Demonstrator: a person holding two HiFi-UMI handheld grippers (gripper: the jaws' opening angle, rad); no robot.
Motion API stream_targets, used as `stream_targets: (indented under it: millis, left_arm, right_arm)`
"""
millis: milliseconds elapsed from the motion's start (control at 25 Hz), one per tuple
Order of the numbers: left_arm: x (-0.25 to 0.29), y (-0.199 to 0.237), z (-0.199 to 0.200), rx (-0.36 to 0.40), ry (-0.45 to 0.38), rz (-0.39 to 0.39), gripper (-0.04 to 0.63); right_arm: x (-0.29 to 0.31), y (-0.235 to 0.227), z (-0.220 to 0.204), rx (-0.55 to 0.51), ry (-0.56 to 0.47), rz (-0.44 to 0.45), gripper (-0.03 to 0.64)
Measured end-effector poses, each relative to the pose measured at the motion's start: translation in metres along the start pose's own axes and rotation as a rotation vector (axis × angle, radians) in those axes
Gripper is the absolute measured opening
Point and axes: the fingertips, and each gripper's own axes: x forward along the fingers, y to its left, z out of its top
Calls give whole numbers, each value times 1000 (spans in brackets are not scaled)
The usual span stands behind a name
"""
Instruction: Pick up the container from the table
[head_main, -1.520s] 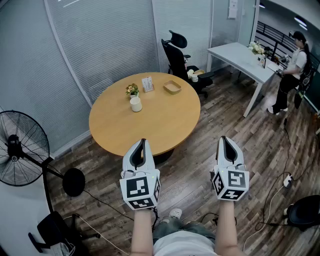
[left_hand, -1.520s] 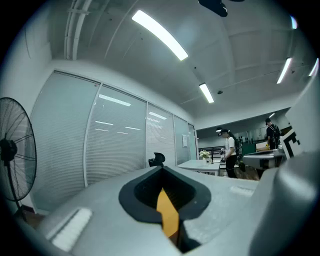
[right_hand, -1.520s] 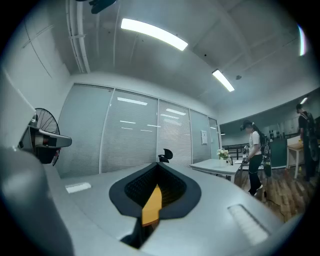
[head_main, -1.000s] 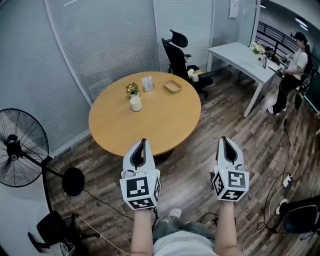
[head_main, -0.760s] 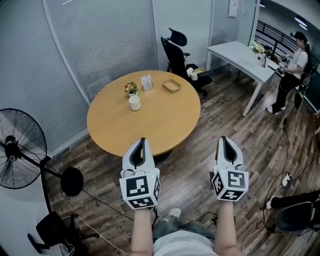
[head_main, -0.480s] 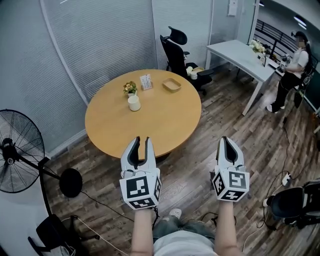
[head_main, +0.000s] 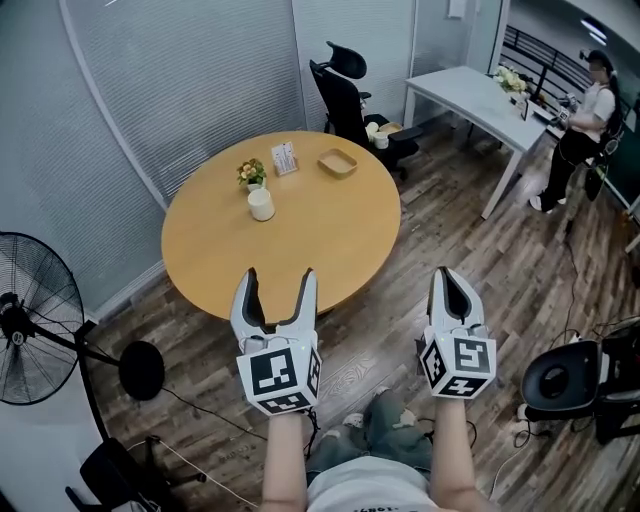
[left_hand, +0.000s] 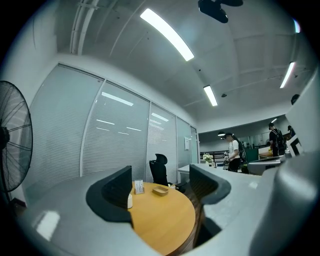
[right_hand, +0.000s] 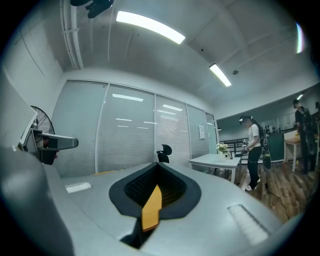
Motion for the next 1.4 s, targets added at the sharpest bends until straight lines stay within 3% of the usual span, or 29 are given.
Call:
stream_targets:
  millis: [600,1000,1400]
  left_arm:
    - [103,-21,-20,-12,29,48,348]
    - [202,-38,-15,-35,28,149,348]
    - [273,-40,-17,-25,30,247,347]
  right_arm:
    - [102,-59,-5,8,15,5,23]
    - [216,-107,21,7,-8,99,24]
    - [310,-127,26,0,-10,198,23]
